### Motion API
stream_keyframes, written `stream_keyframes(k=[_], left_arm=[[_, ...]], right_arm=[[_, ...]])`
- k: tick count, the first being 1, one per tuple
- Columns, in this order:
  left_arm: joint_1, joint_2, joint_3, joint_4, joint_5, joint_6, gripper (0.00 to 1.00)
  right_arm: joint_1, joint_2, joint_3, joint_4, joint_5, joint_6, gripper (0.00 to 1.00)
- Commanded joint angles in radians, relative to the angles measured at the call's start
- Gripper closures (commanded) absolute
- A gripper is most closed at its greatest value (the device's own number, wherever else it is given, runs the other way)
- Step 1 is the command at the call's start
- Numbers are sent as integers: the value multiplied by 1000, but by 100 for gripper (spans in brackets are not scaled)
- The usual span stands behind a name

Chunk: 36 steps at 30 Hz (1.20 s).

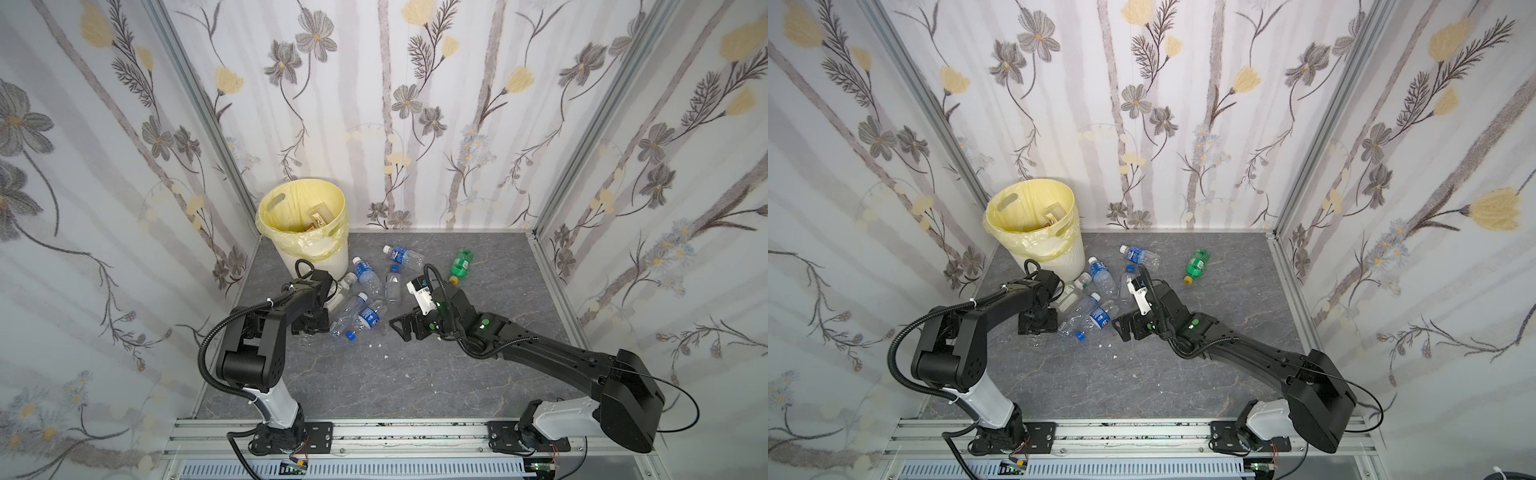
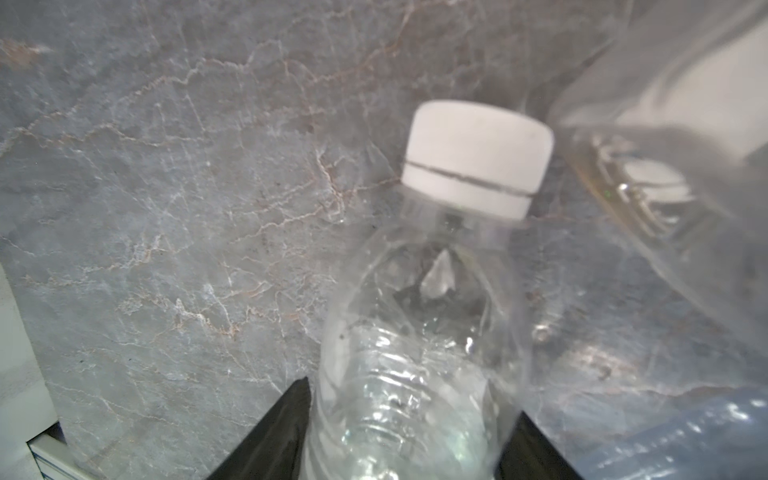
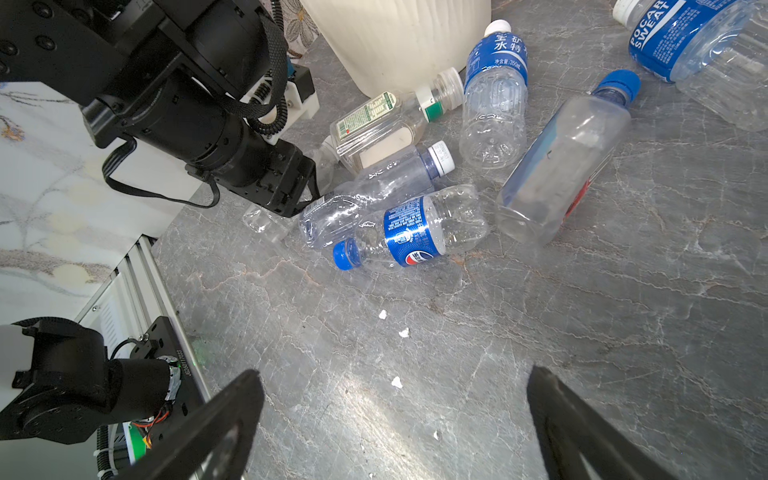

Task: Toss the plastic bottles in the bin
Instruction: 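Lift the clear white-capped bottle off the table with the left gripper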

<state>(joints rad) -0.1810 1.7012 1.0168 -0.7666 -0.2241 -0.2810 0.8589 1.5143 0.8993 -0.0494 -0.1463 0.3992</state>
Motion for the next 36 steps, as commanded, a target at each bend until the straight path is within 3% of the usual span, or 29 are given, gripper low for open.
stream_keyframes(k=[1, 8, 26, 32, 36], left_arm=[[-2, -7, -3, -8, 6, -6, 40], [-5, 4, -5, -1, 47, -10, 52], [-21, -228, 8, -34, 175, -44, 55], [-84, -294, 65, -41, 269, -50, 52], [-146, -296, 124, -59, 253, -62, 52]], right_arm=[[0, -4, 2, 16, 18, 4, 0], [0, -26, -10, 10, 28, 16, 0], [0, -16, 74, -53, 60, -5, 0], [-1, -4, 118, -78, 69, -6, 0], [0, -4, 140, -96, 83, -10, 0]])
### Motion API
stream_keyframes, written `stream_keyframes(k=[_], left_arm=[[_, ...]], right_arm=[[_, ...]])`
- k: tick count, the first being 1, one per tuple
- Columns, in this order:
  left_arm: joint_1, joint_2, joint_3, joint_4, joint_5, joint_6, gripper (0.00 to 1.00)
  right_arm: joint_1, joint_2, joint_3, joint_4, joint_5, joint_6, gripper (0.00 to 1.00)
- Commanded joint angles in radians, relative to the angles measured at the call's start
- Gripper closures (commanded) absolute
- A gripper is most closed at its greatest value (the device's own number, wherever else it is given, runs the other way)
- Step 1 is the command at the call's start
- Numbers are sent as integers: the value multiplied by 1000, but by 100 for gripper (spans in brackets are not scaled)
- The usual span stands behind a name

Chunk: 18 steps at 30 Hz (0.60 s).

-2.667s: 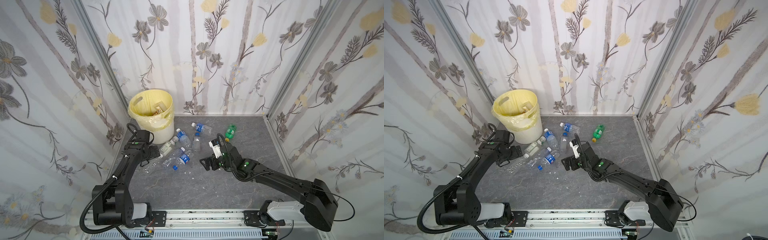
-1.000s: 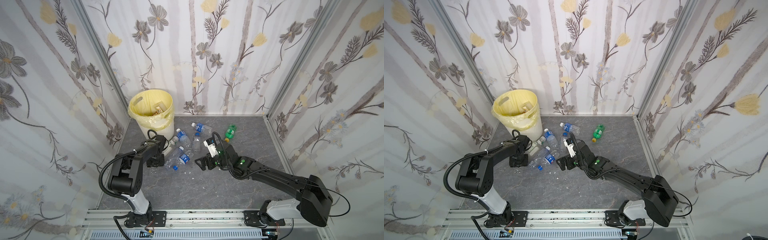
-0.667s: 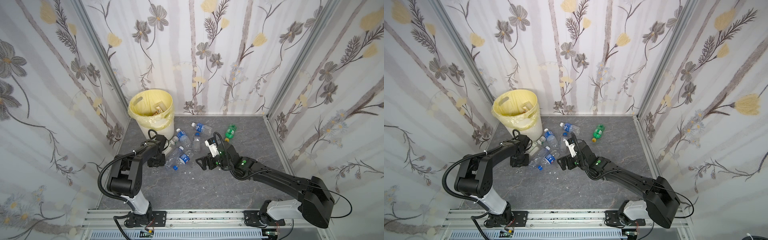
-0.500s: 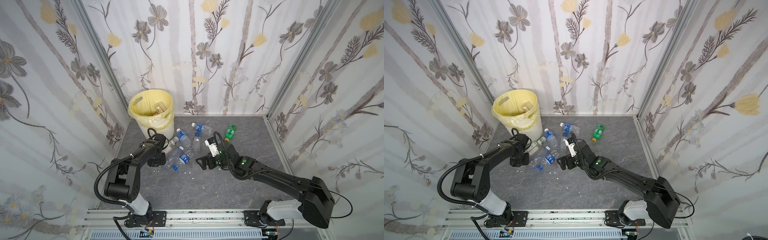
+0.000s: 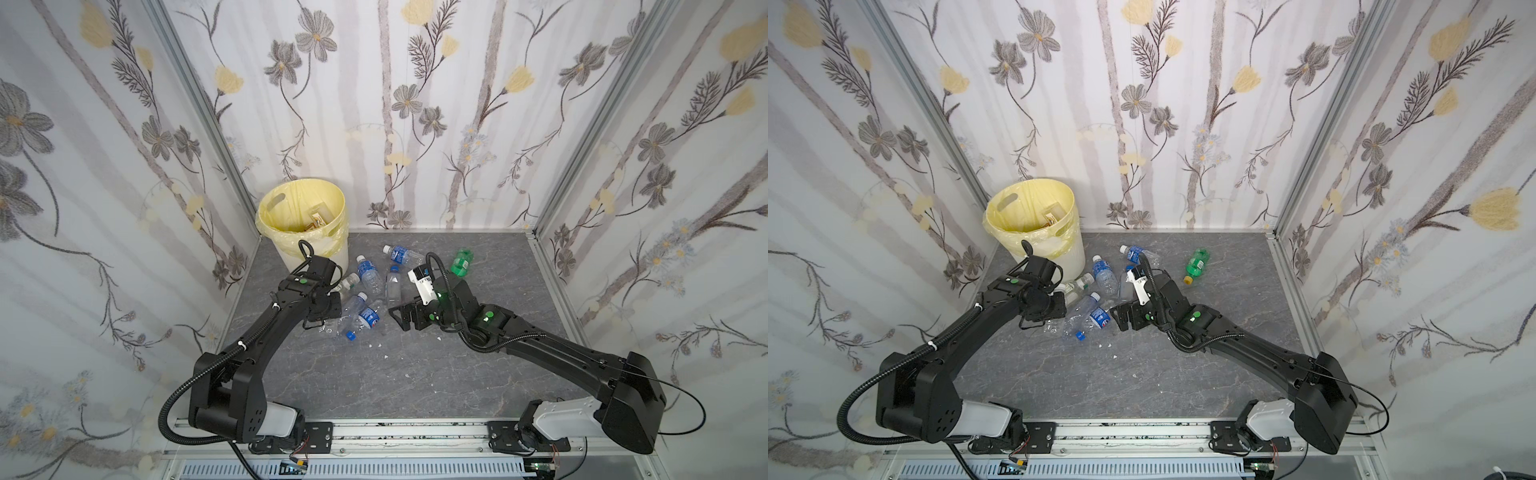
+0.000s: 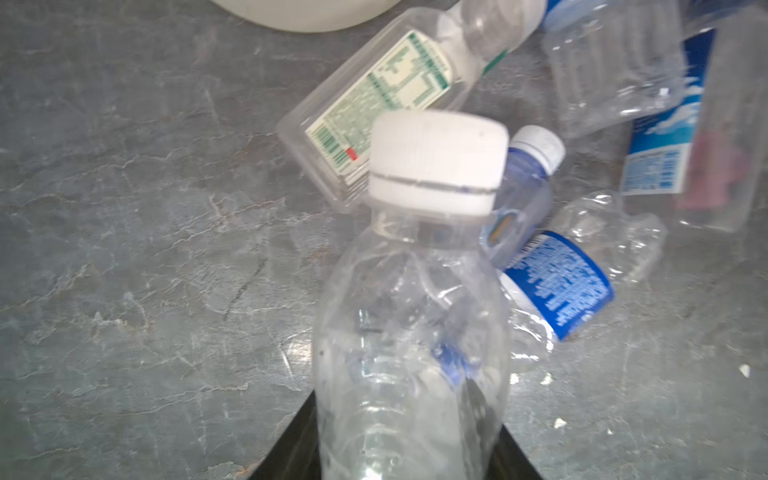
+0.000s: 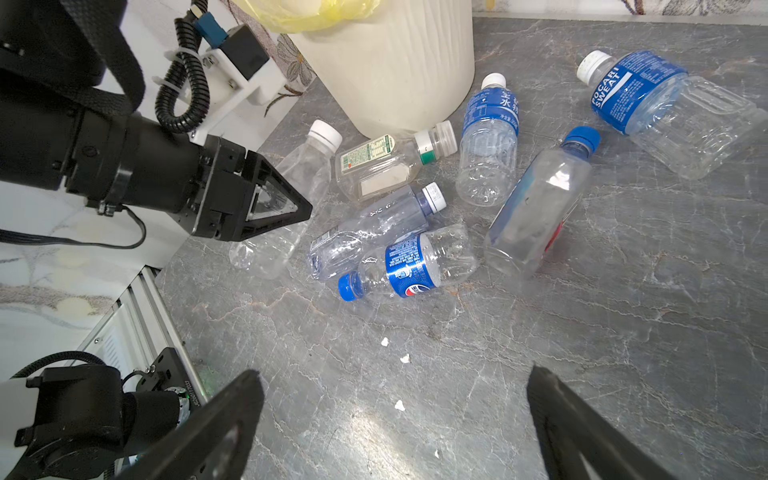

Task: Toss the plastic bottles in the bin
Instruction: 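Lift the clear white-capped bottle off the table with the left gripper, then raise the clear bottle over the bin with the left gripper and open it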

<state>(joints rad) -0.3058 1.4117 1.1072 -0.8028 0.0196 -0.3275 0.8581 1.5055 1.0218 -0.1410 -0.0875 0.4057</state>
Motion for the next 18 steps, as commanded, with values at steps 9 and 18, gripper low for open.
stream_keyframes(k=[9, 18], left_arm=[[-155, 17, 263, -19, -11, -30, 53], [-183, 118, 660, -10, -73, -27, 52]], right_arm=[[2, -7, 57, -16, 35, -31, 0], [8, 5, 196, -55, 60, -88, 0]])
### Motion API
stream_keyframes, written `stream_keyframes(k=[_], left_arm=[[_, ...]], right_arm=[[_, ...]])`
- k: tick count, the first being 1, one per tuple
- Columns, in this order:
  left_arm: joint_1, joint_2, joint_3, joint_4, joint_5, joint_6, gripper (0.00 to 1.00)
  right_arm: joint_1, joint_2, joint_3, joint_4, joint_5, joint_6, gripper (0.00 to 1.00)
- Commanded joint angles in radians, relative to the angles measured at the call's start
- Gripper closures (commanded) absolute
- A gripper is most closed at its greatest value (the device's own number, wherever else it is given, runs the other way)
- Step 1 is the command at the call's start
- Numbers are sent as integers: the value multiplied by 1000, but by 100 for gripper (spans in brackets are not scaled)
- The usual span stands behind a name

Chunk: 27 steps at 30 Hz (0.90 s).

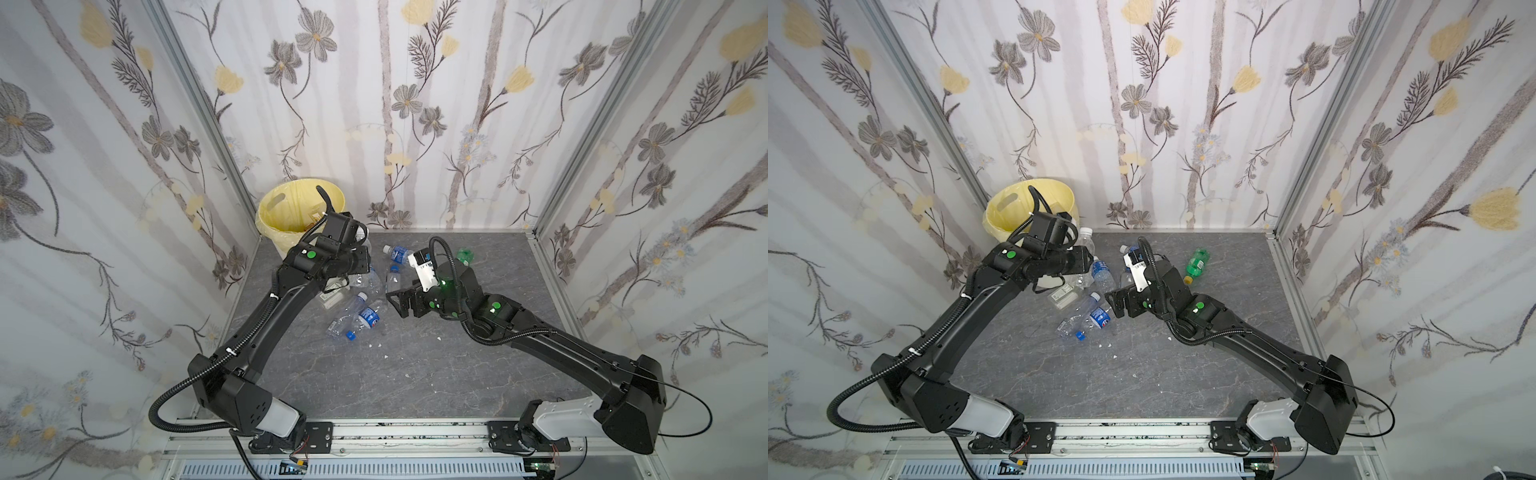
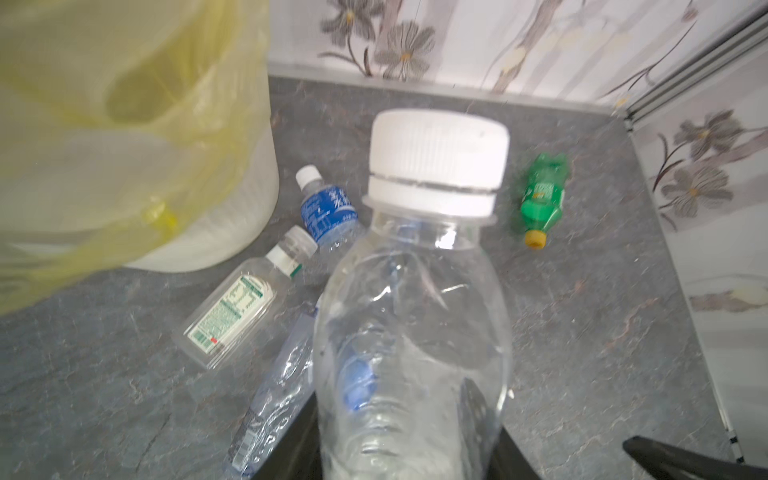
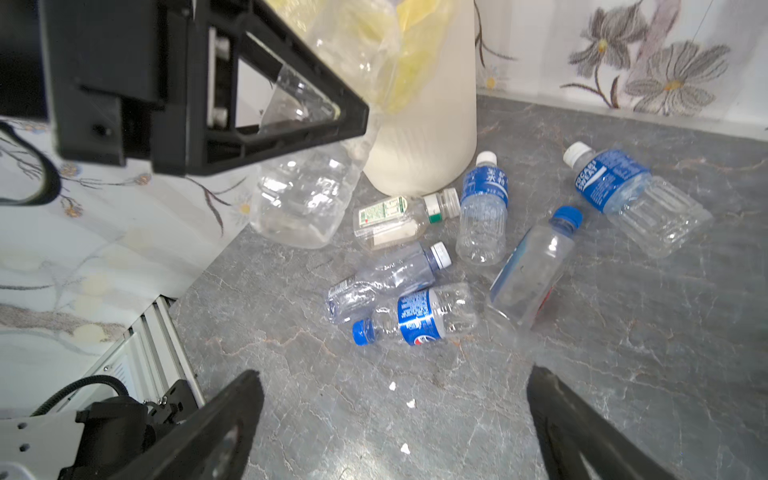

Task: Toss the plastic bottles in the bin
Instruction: 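Raise the clear bottle over the bin with the left gripper and open it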

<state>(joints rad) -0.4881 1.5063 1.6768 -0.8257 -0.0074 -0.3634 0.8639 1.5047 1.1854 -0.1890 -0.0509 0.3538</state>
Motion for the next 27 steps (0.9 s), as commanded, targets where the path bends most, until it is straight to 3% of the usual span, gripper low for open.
stream_keyframes(k=[1, 6, 14, 22, 27], left_arm=[[0, 41, 147, 13, -58, 20, 52], [24, 161, 456, 11, -113, 67, 50], [196, 326, 908, 37, -124, -2, 49], [299, 357, 922, 150, -112, -22, 48], [381, 433, 746, 151, -57, -85, 44]], right_arm=[[4, 9, 48, -5, 23, -43, 0], [7, 44, 142, -17, 38, -64, 0], [17, 83, 249, -59, 51, -72, 0], [16, 115, 246, -84, 60, -73, 0], [17, 124, 230, -76, 51, -56, 0]])
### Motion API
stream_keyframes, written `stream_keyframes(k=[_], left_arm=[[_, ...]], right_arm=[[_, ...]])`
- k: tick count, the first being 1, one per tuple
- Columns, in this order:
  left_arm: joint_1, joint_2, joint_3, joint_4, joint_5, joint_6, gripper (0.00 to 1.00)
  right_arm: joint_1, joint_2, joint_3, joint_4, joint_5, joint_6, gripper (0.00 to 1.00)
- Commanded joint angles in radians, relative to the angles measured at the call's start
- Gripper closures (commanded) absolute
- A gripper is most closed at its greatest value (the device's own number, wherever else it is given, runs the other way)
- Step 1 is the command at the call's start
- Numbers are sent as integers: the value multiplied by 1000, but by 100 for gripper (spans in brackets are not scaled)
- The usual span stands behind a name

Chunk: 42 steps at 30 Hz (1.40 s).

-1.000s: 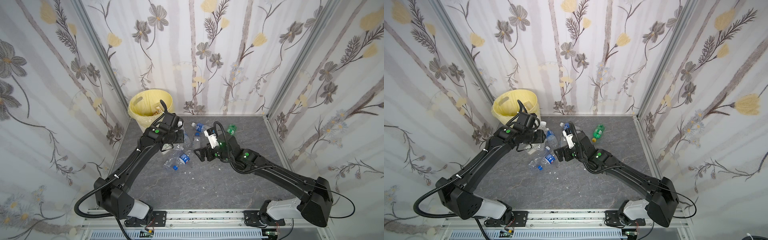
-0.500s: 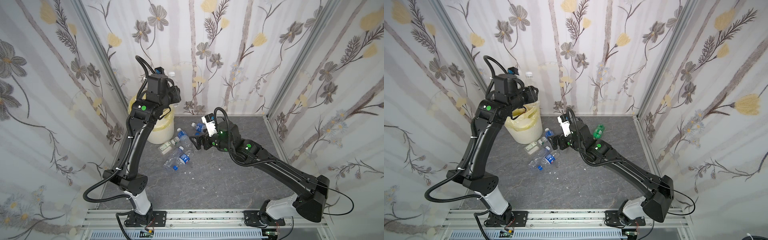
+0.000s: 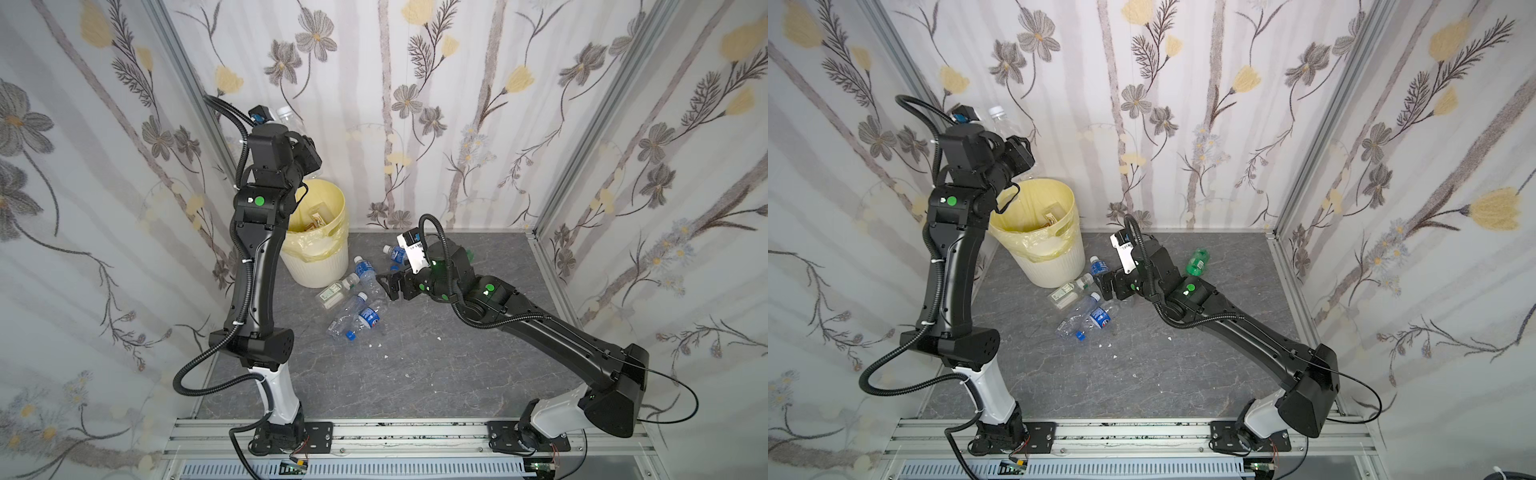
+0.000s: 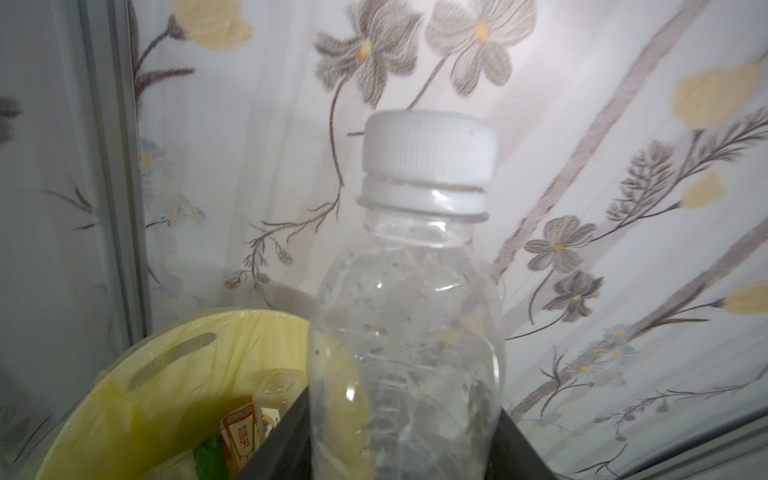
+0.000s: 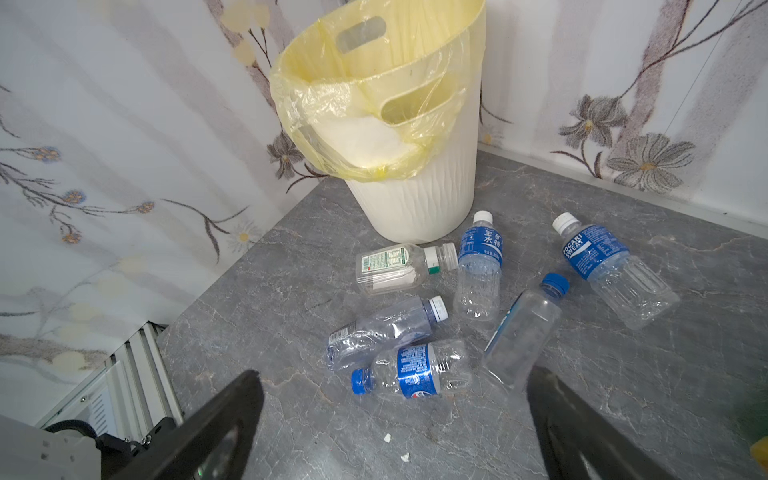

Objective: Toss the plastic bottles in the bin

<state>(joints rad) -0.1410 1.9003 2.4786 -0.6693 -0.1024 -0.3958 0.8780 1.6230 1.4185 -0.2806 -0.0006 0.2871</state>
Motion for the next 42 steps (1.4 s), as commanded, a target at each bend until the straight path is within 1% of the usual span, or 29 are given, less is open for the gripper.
stream_keyframes(k=[1, 2, 3, 5, 6, 8, 13, 16, 20, 21, 23, 26, 31, 34, 38, 40, 42], left_arm=[[53, 61, -65, -5, 80, -64, 43], [64, 86, -54, -5, 113, -63, 38], [71, 111, -40, -6, 146, -71, 29], [73, 116, -29, -6, 195, -94, 22], [61, 109, -23, -6, 200, -88, 16], [35, 89, -20, -6, 175, -70, 1], [-9, 33, -51, -7, 185, -47, 0], [-52, -5, -91, -6, 162, -29, 0], [-125, -44, -142, -6, 117, -9, 0], [-150, -50, -154, -6, 101, 1, 0], [-200, -58, -172, -7, 64, 27, 0], [-283, -66, -194, -4, -3, 75, 0], [-426, -49, -220, 5, -123, 174, 0], [-492, -34, -242, 14, -172, 220, 0], [-536, -30, -313, 32, -209, 229, 0], [-547, -47, -376, 61, -211, 218, 0], [-559, -86, -475, 125, -212, 225, 0]], right_arm=[[3, 6, -6, 16, -4, 16, 0], [2, 6, -10, 18, -5, 22, 0], [3, 3, -16, 21, -7, 26, 0], [4, 0, -25, 26, -6, 34, 0], [4, -3, -29, 26, -3, 37, 0], [4, -10, -40, 29, 6, 42, 0], [1, -16, -55, 22, 65, 50, 0], [-12, -17, -58, 4, 121, 61, 0], [-48, -21, -76, -10, 205, 108, 0], [-85, -21, -82, -14, 225, 125, 0], [-126, -20, -98, -17, 249, 156, 0], [-206, -13, -130, -16, 262, 208, 0], [-337, 66, -154, -18, 302, 254, 0], [-408, 135, -141, -21, 284, 275, 0], [-494, 228, -111, -18, 240, 295, 0], [-532, 281, -89, -8, 204, 297, 0], [-561, 337, -57, -9, 167, 294, 0]])
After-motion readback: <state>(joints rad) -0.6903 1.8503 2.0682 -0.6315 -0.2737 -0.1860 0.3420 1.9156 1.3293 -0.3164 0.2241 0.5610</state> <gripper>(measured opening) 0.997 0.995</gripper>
